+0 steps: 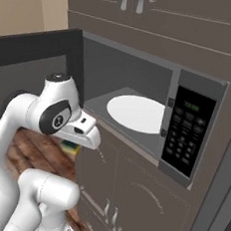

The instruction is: Place the sponge inside the microwave to prepare for sanitizing.

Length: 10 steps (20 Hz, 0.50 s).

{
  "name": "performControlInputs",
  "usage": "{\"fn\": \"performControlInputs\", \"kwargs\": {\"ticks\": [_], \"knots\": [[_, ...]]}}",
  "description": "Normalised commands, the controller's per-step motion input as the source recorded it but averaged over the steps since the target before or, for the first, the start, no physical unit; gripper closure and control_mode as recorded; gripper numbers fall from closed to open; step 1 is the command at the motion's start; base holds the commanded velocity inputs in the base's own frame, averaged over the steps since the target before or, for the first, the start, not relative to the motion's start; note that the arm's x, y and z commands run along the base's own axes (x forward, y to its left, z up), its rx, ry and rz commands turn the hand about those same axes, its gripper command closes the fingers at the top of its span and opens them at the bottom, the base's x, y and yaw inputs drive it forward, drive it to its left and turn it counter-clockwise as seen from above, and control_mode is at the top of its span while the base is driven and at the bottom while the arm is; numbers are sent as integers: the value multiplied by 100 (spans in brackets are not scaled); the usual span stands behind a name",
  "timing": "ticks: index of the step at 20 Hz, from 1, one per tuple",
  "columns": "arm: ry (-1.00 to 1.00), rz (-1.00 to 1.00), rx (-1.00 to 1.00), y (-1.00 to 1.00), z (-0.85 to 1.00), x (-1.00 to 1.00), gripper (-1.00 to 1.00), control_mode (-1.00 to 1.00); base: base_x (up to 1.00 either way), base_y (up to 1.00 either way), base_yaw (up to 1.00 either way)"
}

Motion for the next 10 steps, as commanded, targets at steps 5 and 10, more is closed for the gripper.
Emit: {"fn": "performControlInputs", "kwargs": {"ticks": [5, 10], "knots": [[-22, -7, -12, 0, 68, 0, 100, -100, 0, 0, 0], [-42, -12, -11, -2, 42, 0, 100, -100, 0, 0, 0]]}}
